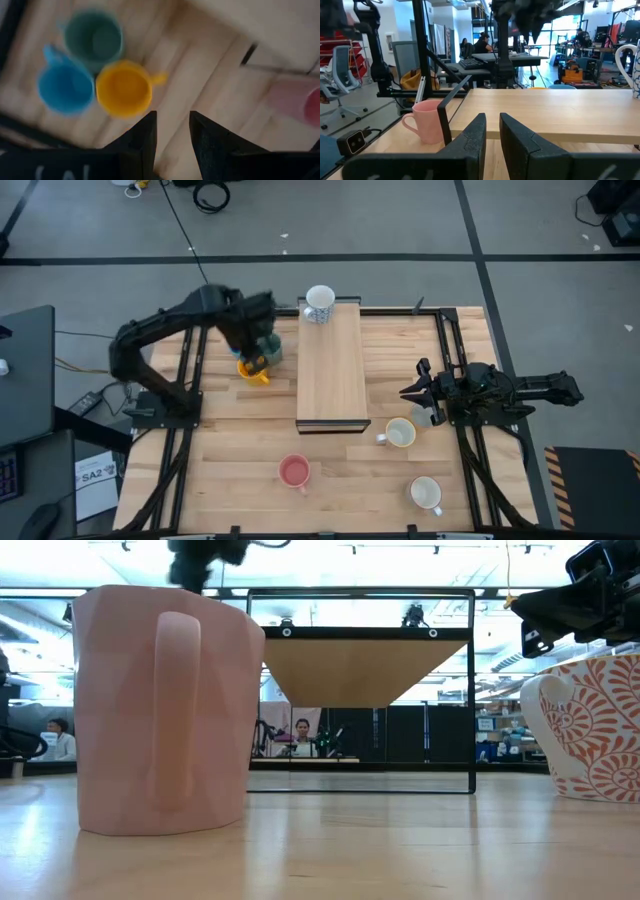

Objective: Place coffee mugs
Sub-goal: Put the yellow mug on the shelf

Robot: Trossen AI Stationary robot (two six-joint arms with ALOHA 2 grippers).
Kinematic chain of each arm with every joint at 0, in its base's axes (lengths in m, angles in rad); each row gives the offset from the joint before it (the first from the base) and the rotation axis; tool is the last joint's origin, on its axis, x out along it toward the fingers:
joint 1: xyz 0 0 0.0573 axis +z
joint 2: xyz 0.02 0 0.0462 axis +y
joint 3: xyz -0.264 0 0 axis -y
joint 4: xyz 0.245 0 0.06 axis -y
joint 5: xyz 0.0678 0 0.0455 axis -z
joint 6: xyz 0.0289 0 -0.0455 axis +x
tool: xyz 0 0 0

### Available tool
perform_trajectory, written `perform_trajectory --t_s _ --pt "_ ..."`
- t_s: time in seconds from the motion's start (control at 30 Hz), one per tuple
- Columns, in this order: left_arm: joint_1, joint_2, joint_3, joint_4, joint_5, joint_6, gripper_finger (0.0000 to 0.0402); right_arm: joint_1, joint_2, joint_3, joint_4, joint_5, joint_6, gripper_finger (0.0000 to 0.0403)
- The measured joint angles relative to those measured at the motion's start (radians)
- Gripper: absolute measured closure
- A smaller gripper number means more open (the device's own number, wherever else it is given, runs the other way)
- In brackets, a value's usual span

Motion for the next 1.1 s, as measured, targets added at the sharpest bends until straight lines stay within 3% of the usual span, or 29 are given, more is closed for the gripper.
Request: perform_trajectory --t_s 0.23,0.57,0.83,1.1 --pt "-0.054 -0.176 -0.337 0.078 -0.043 -0.223 0.0280 0.000 0.000 0.000 0.000 0.000 0.000 0.0342" --pt "-0.064 -0.293 -0.618 0.216 -0.102 -0.517 0.0280 0.000 0.000 0.000 0.000 0.000 0.000 0.0342" --pt "-0.062 -0.294 -0.757 0.342 -0.113 -0.660 0.0280 0.000 0.000 0.000 0.001 0.000 0.000 0.0342" --pt "-0.061 -0.293 -0.778 0.419 -0.194 -0.743 0.0280 0.000 0.000 0.000 0.000 0.000 0.000 0.0342"
